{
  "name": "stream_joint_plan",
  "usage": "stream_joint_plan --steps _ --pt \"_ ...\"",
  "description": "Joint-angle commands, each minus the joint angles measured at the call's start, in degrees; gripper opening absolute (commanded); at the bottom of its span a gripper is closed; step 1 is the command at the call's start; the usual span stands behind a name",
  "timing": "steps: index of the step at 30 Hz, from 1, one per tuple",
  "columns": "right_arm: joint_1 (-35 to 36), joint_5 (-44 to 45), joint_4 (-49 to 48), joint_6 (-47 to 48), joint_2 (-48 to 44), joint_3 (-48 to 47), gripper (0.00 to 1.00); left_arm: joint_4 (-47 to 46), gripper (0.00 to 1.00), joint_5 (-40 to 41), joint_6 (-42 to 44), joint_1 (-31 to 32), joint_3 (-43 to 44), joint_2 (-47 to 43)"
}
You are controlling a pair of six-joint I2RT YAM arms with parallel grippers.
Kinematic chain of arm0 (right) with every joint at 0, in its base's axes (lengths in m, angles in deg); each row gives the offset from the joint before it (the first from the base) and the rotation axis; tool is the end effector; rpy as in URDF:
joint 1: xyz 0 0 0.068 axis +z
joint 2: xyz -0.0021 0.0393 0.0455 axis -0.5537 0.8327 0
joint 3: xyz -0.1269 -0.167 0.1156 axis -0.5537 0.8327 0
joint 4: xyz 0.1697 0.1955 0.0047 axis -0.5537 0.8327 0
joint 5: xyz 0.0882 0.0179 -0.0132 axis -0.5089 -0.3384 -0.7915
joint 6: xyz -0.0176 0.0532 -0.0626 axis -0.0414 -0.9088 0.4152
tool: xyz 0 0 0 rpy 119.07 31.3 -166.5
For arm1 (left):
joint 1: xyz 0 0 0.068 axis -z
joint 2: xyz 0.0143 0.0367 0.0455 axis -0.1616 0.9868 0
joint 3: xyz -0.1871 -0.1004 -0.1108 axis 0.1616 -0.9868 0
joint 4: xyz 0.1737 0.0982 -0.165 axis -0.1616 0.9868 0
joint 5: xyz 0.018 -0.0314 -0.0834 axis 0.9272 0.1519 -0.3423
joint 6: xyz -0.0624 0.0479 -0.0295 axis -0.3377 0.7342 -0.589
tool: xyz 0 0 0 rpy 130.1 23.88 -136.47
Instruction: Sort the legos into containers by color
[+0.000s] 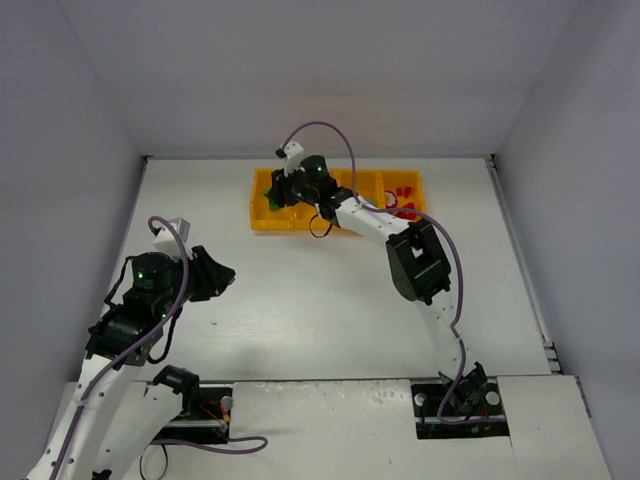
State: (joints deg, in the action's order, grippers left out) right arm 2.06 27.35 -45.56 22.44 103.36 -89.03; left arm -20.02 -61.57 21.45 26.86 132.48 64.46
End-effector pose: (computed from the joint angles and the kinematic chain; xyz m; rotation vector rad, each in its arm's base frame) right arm 0.4432 0.3491 0.2063 -0.7393 1.5759 0.7953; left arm 0.1794 -0.0707 0.3041 -0.1607 2.0206 -0.7561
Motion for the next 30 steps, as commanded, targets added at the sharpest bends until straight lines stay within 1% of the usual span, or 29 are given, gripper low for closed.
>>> stream_joint_plan --steps 1,4,9,12,14,15,16,18,19,20,22,23,24,26,27,30 --pt "0.2 -0.3 -4.4 0.3 -1.1 -4.5 0.41 0.0 0.0 1.2 -1.2 -0.3 2.3 -0.8" --pt "0.2 0.1 -4.3 0.3 -0.4 -5.2 0.51 0.4 0.0 1.3 -1.5 -0.4 2.3 -1.1" --pt "0.3 0.0 -4.1 0.1 -0.9 -5.0 0.52 -0.1 0.0 1.3 -1.8 -0.3 2.2 -1.6" --pt "0.2 -1.7 -4.2 0.6 -4.4 -3.4 0.51 -1.6 0.0 0.7 -3.0 -0.3 2.0 -1.1" --pt "0.2 -3.1 -4.6 0.8 -6.8 0.1 0.51 -2.9 0.0 0.5 -3.6 -0.3 2.0 -0.3" --pt "0.2 -4.5 -5.6 1.2 -9.8 1.8 0.51 -4.6 0.0 0.4 -3.9 -0.3 2.0 0.0" --pt "0.1 -5.1 -6.4 1.3 -11.5 5.9 0.51 -5.4 0.0 0.0 -4.5 -0.3 2.0 1.1" --pt "-0.1 -6.5 -8.0 1.4 -15.0 10.0 0.51 -8.8 0.0 -0.4 -5.5 -0.3 2.1 2.5" --pt "-0.1 -7.9 -8.3 1.5 -18.5 12.1 0.51 -10.0 0.0 -1.4 -6.0 -0.4 2.0 3.3" --pt "-0.2 -8.9 -8.4 1.7 -20.3 15.9 0.52 -11.4 0.0 -2.1 -6.3 -0.3 2.1 5.0" --pt "-0.2 -10.8 -8.4 2.1 -25.8 19.9 0.53 -16.0 0.0 -4.5 -8.0 -0.3 2.0 7.8" --pt "-0.2 -11.3 -8.5 2.1 -27.6 23.8 0.53 -17.8 0.0 -5.5 -8.5 -0.3 2.0 9.0" --pt "-0.3 -11.6 -8.6 2.1 -31.3 25.8 0.54 -21.4 0.0 -6.6 -9.8 -0.3 2.0 9.9" --pt "-0.3 -12.7 -8.6 2.1 -35.0 31.3 0.54 -25.1 0.0 -9.5 -11.1 -0.4 1.9 12.9" --pt "-0.3 -12.7 -8.6 2.1 -38.6 33.0 0.54 -28.4 0.0 -10.3 -12.5 -0.3 2.0 13.9" --pt "-0.5 -12.8 -8.4 1.9 -44.8 38.6 0.54 -33.7 0.0 -13.2 -14.9 -0.4 2.7 18.1"
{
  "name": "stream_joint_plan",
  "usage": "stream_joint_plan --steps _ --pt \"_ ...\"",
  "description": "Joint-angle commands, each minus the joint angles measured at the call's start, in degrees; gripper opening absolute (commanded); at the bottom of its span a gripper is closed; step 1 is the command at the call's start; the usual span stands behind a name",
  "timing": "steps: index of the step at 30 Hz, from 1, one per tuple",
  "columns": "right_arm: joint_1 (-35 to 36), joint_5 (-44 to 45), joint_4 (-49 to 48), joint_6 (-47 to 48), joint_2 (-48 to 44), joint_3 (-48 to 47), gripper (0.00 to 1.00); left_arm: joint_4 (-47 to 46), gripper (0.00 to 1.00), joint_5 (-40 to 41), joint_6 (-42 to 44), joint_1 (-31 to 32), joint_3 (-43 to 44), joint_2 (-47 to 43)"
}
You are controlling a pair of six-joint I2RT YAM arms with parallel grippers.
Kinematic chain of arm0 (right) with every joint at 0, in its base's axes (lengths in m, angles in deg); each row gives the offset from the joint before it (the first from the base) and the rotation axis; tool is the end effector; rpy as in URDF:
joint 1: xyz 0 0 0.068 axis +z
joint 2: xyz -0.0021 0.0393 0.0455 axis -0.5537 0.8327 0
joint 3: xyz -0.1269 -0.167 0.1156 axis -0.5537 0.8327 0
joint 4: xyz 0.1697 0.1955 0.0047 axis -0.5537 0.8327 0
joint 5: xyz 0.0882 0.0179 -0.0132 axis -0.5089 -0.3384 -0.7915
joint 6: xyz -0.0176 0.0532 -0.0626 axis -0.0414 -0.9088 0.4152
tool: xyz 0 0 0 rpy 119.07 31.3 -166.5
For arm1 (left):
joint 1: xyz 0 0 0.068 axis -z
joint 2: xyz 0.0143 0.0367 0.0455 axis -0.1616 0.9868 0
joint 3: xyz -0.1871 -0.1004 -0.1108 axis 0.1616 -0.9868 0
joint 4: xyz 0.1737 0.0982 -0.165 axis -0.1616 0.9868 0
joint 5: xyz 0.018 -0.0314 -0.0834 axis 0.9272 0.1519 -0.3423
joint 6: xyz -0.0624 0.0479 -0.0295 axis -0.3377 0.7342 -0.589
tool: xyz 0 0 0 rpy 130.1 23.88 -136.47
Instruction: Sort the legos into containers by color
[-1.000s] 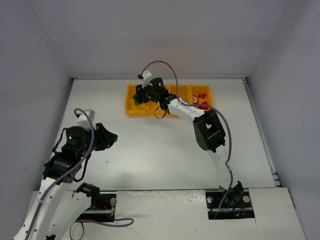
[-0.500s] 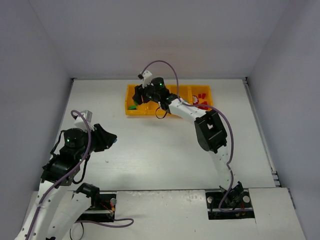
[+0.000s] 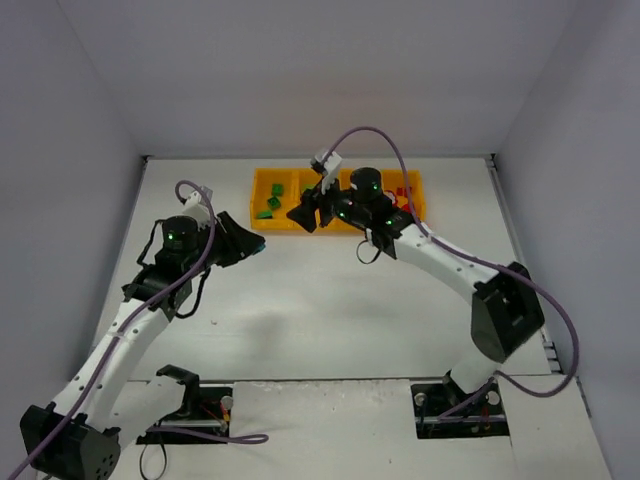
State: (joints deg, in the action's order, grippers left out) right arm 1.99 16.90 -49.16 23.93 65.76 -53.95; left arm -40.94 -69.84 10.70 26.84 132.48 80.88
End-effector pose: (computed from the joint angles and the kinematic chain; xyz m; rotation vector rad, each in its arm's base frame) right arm 0.3254 0.2788 0.2944 -0.8766 1.4015 0.9175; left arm 0.2423 -0.1013 0.2954 -0.2285 1.9837 -1.0278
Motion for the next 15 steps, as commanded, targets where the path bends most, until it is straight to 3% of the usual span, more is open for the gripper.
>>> stream_joint_plan --steps 1,9,15 --pt "-0.5 -2.5 -4.8 0.3 -8.7 4.7 0.54 -15.7 0.0 -5.7 -4.9 -0.4 2.8 3.5" --pt "-0.1 -2.6 -3.9 -1.7 -16.4 10.3 0.56 -32.2 0.0 -11.0 -14.7 -0.3 4.1 12.0" --pt "0.7 -1.9 -3.8 -1.8 -17.3 10.2 0.58 -37.0 0.0 -12.2 -18.2 0.5 6.0 15.8"
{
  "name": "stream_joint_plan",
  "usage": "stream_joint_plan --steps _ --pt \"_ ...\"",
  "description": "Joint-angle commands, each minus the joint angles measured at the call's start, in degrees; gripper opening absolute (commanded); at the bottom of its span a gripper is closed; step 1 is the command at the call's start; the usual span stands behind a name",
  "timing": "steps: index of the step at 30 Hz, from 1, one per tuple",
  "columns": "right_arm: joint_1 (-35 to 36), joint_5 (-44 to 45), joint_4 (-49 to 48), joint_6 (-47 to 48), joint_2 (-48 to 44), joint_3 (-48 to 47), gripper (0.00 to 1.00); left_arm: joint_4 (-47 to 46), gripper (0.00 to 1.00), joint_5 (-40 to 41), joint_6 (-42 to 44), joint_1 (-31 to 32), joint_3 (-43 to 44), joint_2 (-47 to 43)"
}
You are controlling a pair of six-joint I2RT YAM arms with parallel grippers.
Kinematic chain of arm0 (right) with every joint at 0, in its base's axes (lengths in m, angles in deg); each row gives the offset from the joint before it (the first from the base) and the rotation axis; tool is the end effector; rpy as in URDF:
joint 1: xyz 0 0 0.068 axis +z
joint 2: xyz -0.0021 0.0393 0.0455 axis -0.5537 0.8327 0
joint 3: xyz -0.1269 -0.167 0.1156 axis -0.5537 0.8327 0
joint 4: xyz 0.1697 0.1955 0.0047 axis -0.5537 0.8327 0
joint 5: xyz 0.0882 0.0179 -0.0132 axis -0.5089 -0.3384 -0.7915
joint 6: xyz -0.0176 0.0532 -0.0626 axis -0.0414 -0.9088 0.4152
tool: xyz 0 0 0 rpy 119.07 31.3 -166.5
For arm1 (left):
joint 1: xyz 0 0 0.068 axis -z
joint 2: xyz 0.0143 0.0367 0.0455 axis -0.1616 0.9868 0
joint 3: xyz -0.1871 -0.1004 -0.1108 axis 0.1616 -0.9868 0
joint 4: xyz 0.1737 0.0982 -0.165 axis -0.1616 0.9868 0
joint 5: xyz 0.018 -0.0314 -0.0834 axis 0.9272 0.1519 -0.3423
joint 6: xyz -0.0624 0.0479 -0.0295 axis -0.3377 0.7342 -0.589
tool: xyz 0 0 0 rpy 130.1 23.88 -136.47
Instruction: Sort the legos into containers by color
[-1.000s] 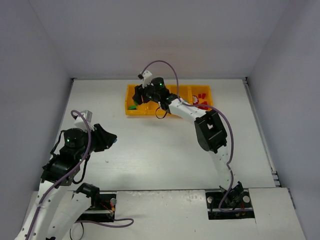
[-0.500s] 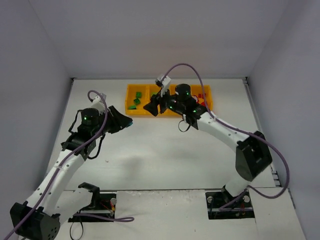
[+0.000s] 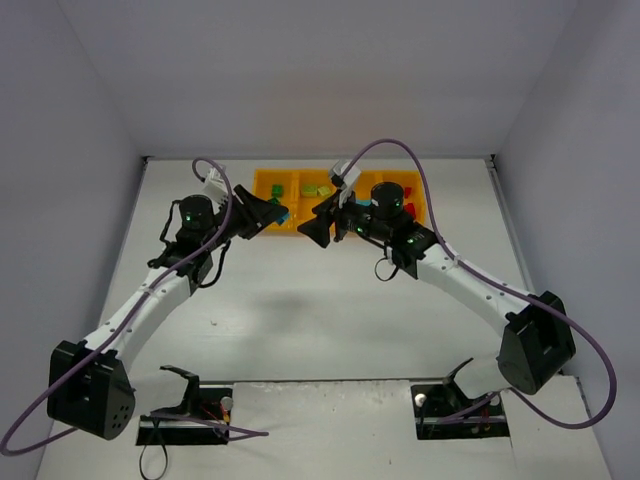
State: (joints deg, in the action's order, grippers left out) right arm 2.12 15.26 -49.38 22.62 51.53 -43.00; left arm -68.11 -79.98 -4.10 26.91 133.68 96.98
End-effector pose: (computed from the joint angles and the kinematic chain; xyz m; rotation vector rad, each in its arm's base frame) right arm 0.2784 0.2484 0.3157 -0.8776 1.3412 0.9524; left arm 0.2954 -0.1310 0.2934 -0.2466 1.8443 -1.3922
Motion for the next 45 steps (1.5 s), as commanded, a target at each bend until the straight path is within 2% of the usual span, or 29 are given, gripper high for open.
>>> stream_joint_plan --steps 1,16,33,40,44,45 --pt "0.6 0.3 -3.5 -0.4 -3.0 -0.8 0.58 -9.8 0.0 -2.1 -3.6 0.8 5.1 0.3" --pt "2.5 4.6 -4.2 0.6 -0.7 -4.3 0.57 -9.7 0.0 0.6 -4.0 4.1 7.3 2.9" --pt "3.0 5.6 -5.5 -0.1 2.5 -6.6 0.5 -11.3 0.0 0.9 -4.3 6.8 8.6 5.6" --pt "3.1 6.5 -5.3 -0.3 2.6 -6.7 0.35 -11.2 0.0 0.6 -4.2 6.9 8.1 5.6" --pt "3.1 7.3 -5.4 -0.2 2.2 -6.2 0.19 -11.0 0.0 0.7 -4.1 6.9 7.3 5.4" --pt "3.1 7.5 -5.4 -0.1 1.8 -5.8 0.12 -11.0 0.0 0.6 -4.1 7.0 7.1 5.4"
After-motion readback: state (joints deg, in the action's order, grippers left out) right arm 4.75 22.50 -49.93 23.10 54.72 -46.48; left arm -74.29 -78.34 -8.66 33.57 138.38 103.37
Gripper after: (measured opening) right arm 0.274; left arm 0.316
